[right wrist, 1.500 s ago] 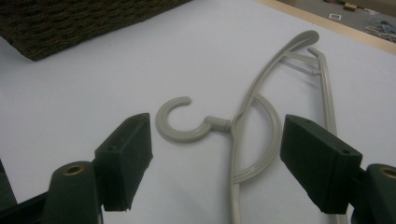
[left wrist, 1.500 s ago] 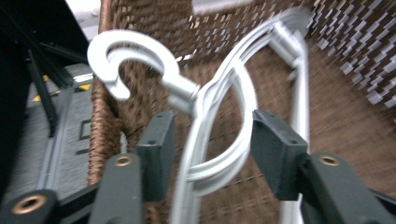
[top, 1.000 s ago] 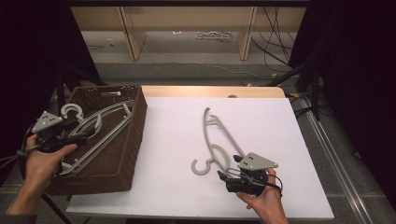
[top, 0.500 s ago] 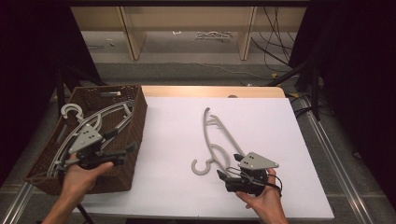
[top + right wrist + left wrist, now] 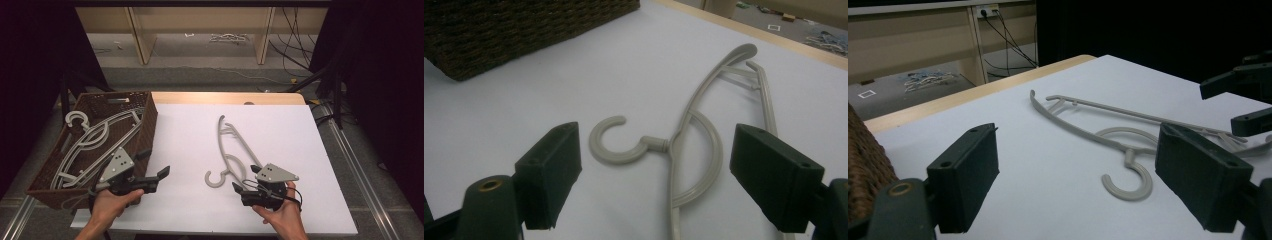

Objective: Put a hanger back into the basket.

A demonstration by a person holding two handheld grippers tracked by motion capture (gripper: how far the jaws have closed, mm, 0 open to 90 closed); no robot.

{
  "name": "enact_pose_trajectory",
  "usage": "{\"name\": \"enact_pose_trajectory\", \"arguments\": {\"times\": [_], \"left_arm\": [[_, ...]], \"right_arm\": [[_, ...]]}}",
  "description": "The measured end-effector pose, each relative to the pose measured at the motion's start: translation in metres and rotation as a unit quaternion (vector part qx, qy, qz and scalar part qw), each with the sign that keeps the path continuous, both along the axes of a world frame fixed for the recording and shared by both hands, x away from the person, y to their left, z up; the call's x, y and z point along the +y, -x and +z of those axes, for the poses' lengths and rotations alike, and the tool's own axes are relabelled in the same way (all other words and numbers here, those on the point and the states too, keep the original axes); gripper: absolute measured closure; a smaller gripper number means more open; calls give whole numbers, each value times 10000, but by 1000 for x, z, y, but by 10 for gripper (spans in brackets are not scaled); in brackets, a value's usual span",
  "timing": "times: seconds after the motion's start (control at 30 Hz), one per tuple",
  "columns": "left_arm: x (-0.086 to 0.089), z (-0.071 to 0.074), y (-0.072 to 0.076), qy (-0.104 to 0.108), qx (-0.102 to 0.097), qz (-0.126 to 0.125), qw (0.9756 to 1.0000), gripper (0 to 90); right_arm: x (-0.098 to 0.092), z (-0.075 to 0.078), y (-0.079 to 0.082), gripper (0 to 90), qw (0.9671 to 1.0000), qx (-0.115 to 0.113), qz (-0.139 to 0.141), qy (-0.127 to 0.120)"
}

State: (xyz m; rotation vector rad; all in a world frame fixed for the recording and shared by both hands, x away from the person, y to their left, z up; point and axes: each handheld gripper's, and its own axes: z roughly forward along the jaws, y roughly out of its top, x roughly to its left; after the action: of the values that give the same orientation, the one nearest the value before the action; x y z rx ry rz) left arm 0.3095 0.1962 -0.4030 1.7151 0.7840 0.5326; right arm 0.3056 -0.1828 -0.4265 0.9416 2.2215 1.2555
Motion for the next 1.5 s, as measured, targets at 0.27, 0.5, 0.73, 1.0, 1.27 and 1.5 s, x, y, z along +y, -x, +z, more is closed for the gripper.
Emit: {"name": "enact_pose_trajectory", "arguments": {"times": [0.27, 0.5, 0.73, 1.0, 1.27, 1.5], "left_arm": [[-6, -20, 10, -144, -5, -155, 9998, 177], [-5, -27, 13, -80, 42, -202, 9998, 169], [-7, -27, 13, 65, -81, -323, 9994, 161], [-9, -27, 14, 62, -166, -406, 9990, 159], [-9, -29, 12, -39, -71, -400, 9992, 160], [-10, -29, 11, -58, -56, -410, 9991, 163]], "right_arm": [[-1, -3, 0, 242, 10000, 47, 54, 68], [-2, -7, -3, 238, 9997, 114, 47, 189], [-4, -15, -9, 247, 9977, 358, -30, 581], [-3, -28, -22, 288, 9918, 744, 53, 1040], [2, -39, -35, 406, 9791, 1366, 87, 1504], [6, -44, -47, 574, 9698, 1688, 324, 1729]]}}
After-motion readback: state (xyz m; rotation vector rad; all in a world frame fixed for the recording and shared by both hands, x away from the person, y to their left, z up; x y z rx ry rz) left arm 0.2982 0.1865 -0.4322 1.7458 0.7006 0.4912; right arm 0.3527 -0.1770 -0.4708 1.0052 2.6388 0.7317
